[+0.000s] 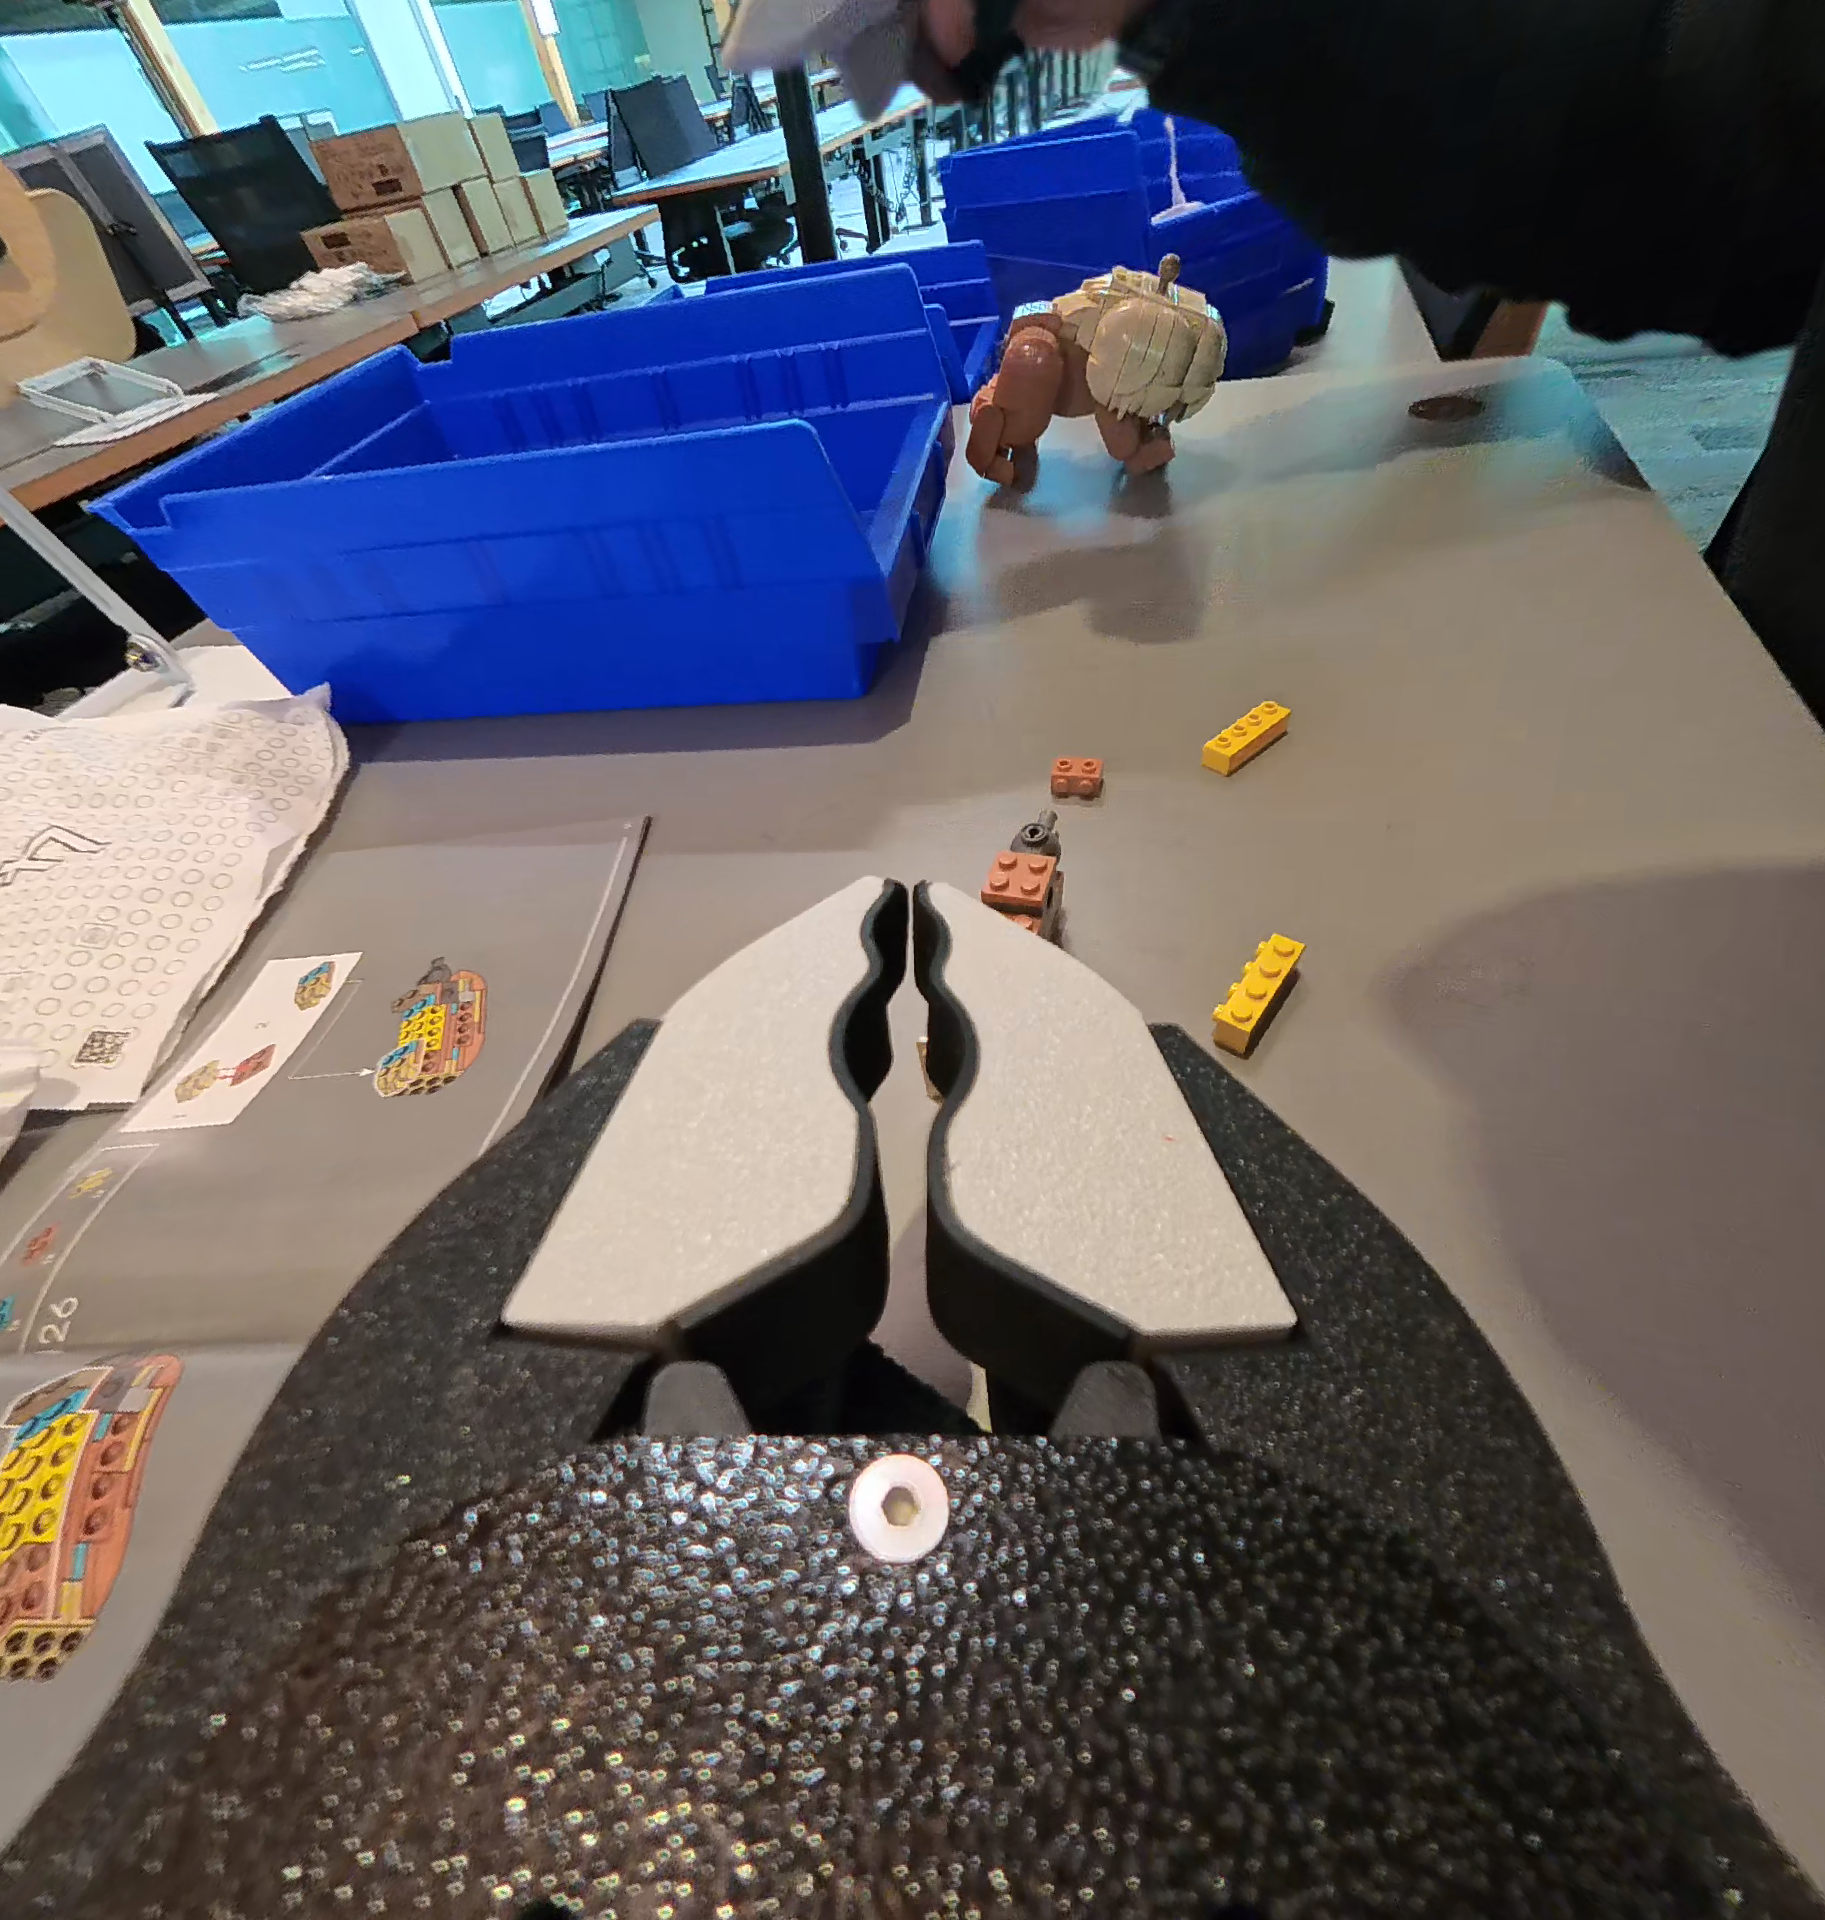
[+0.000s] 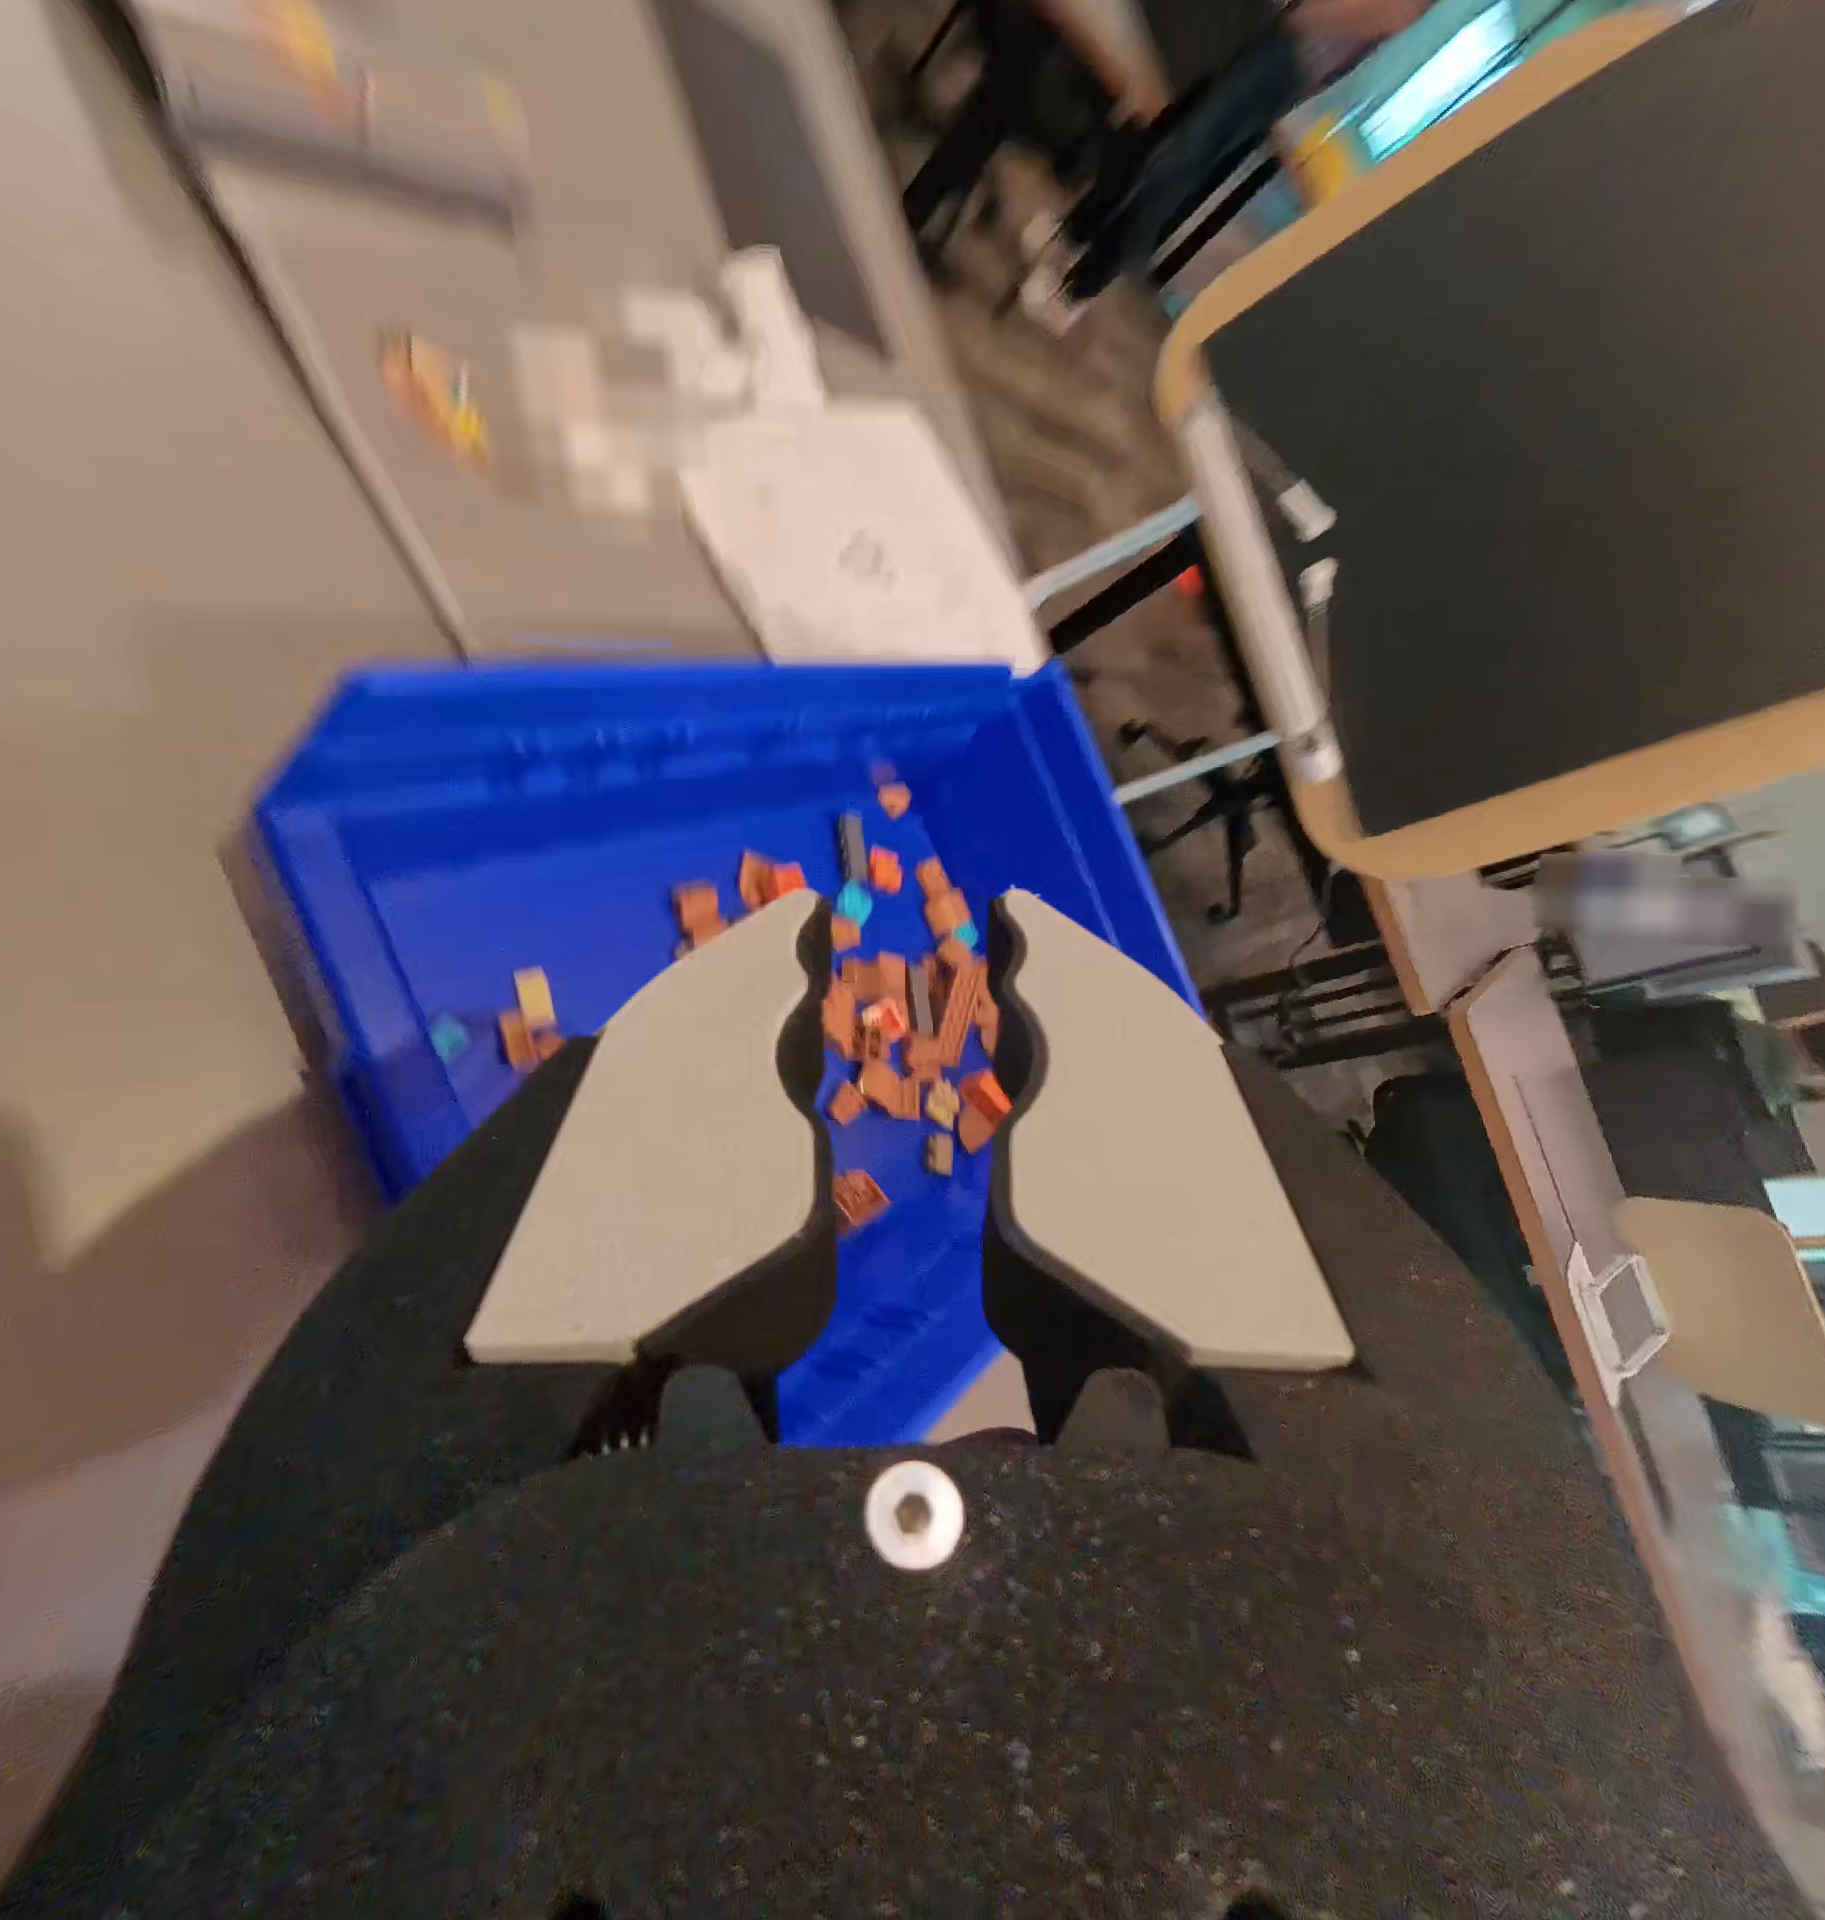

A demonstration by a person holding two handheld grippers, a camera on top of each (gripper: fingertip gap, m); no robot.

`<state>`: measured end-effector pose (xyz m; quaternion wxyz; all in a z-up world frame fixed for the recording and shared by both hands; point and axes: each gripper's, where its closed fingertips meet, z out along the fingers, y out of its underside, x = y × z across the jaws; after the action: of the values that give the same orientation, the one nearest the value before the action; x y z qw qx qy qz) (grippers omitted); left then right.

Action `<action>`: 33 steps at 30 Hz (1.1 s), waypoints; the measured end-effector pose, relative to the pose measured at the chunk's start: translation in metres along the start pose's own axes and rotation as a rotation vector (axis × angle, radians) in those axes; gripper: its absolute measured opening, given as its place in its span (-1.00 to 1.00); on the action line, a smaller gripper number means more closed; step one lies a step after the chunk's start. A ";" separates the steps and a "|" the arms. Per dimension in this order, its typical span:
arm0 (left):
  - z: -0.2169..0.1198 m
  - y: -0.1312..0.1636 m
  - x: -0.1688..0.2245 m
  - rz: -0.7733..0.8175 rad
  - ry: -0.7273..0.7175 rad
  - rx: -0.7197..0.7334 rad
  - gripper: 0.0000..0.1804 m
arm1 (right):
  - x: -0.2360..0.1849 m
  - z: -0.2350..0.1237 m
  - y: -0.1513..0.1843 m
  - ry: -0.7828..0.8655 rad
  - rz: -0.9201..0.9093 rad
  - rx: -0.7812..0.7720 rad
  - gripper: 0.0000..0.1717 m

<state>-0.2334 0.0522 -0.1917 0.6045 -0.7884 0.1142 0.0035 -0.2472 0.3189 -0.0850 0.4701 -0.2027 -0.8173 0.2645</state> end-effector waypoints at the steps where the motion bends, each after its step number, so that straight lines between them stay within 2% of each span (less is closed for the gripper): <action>1: 0.000 0.000 0.000 0.000 0.001 0.000 -0.99 | 0.004 0.012 0.012 -0.056 -0.050 -0.066 -0.64; 4: 0.001 0.000 0.001 0.009 -0.001 -0.006 -0.99 | 0.014 0.050 0.049 -0.220 -0.128 -0.221 -0.57; 9: 0.001 0.000 0.002 0.013 -0.001 -0.006 -0.99 | 0.004 0.095 0.108 -0.483 -0.284 -0.483 -0.50; 12: 0.000 0.000 0.001 0.006 0.002 0.000 -0.99 | -0.001 0.110 0.125 -0.573 -0.371 -0.571 -0.50; 15: 0.000 -0.001 0.001 0.001 0.006 0.001 -0.99 | -0.013 0.120 0.130 -0.682 -0.360 -0.618 -0.51; 21: 0.000 -0.001 0.001 0.002 0.006 0.001 -0.99 | -0.013 0.138 0.152 -0.741 -0.355 -0.727 -0.55; 26: 0.000 -0.001 0.001 0.001 0.006 0.001 -0.99 | -0.017 0.141 0.171 -0.752 -0.381 -0.790 -0.80; 33: 0.000 0.000 0.001 0.000 0.007 0.000 -0.99 | -0.004 0.128 0.158 -0.706 -0.358 -0.736 -0.81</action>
<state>-0.2321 0.0525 -0.1918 0.6039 -0.7885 0.1162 0.0008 -0.3444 0.4086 -0.2396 0.1024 -0.1101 -0.9860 -0.0714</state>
